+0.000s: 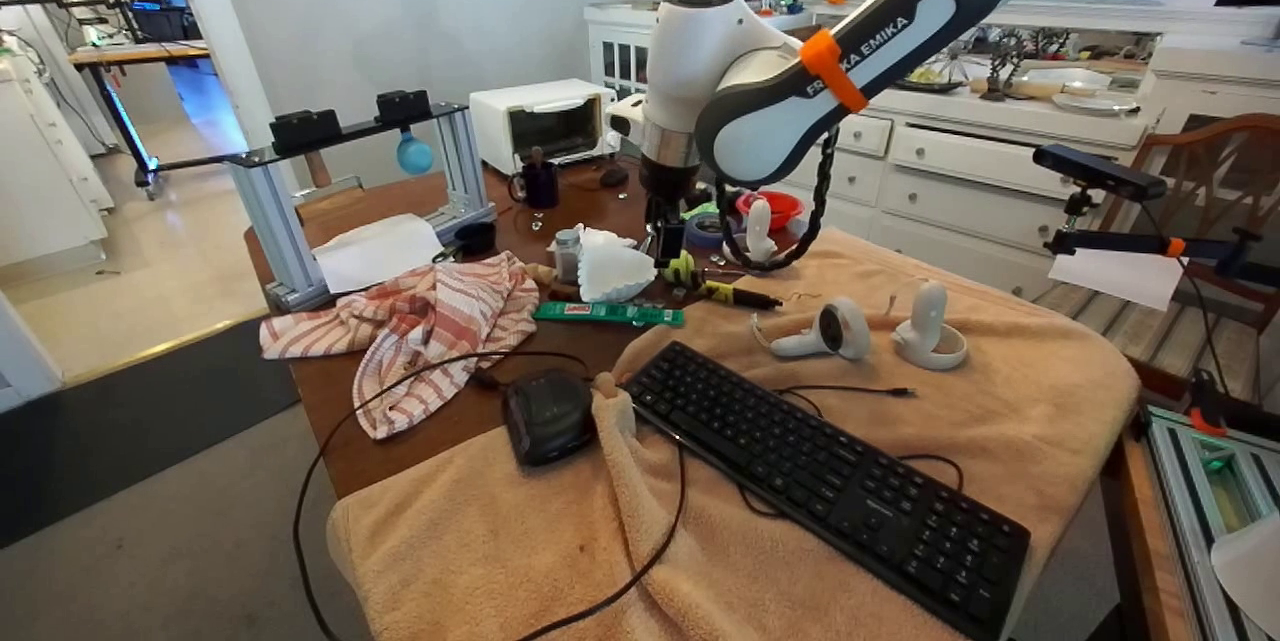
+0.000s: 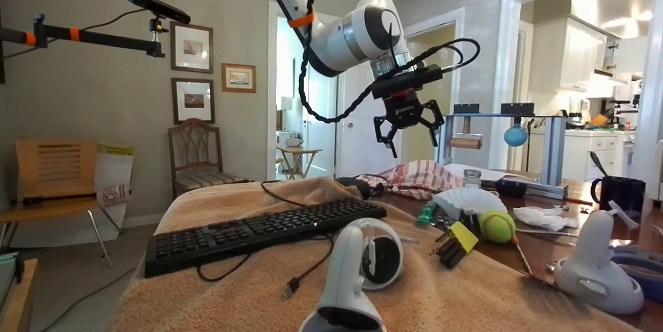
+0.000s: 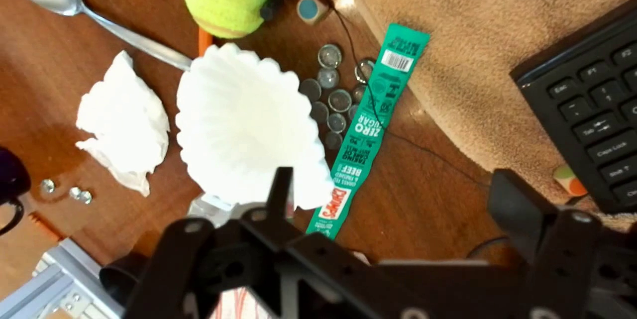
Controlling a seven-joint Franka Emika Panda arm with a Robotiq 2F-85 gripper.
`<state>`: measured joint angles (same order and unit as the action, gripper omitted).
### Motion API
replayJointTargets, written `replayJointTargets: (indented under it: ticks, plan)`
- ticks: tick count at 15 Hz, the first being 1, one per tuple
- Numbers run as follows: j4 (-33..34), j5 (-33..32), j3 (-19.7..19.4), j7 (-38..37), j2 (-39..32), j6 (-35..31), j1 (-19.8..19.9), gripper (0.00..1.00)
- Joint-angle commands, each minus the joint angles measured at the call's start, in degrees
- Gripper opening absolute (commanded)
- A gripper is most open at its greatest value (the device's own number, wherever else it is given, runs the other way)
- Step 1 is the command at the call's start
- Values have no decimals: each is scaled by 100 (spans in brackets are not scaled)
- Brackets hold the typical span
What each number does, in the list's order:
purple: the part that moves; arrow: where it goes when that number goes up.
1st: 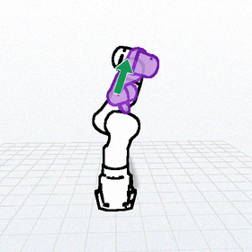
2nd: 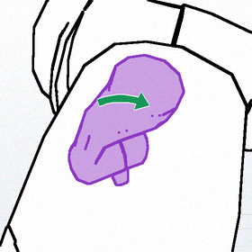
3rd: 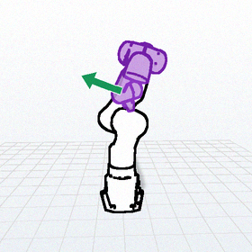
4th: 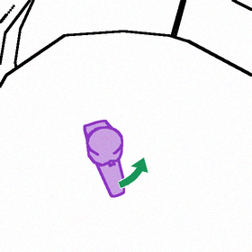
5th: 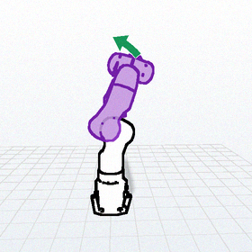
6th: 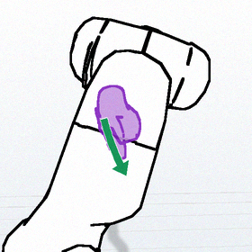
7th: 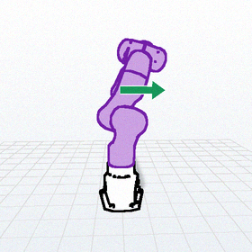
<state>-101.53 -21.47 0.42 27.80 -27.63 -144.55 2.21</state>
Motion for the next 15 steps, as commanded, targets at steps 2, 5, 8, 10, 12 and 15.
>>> replayJointTargets:
  ticks: [2,5,8,10,12,15]
  plan:
    - [-293,58,131,371,47,-413,94,100]
    - [-16,278,156,423,-302,-239,202,100]
    - [-152,163,82,295,-180,-250,132,100]
    - [-86,160,88,363,-253,-178,150,100]
    - [218,290,215,697,-586,-10,251,100]
    - [775,514,362,1146,-1161,-44,394,100]
